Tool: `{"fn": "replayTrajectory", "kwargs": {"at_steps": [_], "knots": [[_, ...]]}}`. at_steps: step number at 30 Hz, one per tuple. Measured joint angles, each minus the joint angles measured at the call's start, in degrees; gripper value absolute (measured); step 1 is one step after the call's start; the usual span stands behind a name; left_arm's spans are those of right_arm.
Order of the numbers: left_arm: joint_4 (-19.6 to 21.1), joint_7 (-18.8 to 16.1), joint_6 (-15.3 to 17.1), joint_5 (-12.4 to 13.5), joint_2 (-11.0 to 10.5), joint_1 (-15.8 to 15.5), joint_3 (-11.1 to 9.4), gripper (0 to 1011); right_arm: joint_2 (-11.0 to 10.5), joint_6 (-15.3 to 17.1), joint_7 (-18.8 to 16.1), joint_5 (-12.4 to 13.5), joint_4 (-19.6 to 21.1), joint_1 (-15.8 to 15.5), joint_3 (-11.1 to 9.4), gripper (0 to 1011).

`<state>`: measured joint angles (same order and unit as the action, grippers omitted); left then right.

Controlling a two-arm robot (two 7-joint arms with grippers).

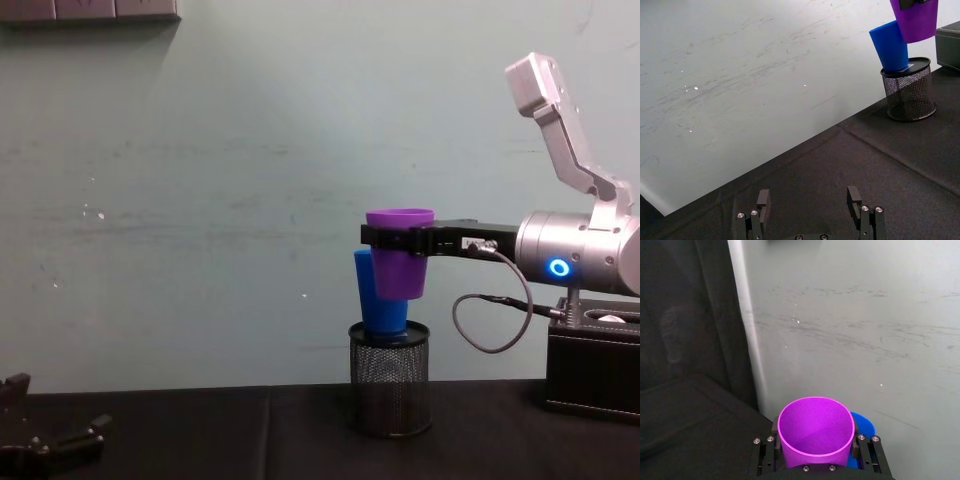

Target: Pick up one cup with a gripper and tap it against the other cup.

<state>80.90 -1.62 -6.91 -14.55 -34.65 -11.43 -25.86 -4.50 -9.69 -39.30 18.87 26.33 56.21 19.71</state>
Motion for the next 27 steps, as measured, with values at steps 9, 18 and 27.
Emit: {"fn": "replayTrajectory", "kwargs": {"at_steps": [9, 18, 27], "knots": [[0.0, 0.0, 0.0, 0.0, 0.0, 0.0, 0.0, 1005, 0.01, 0.0, -0.22, -0.05, -0.03, 0.04, -0.04, 741], [0.0, 0.0, 0.0, 0.0, 0.0, 0.0, 0.0, 1005, -0.01, 0.01, -0.13, -0.04, 0.02, 0.0, 0.02, 741], [0.0, 0.0, 0.0, 0.0, 0.0, 0.0, 0.0, 1005, -0.04, 0.01, -0.02, -0.02, 0.07, -0.05, 0.06, 741]]}}
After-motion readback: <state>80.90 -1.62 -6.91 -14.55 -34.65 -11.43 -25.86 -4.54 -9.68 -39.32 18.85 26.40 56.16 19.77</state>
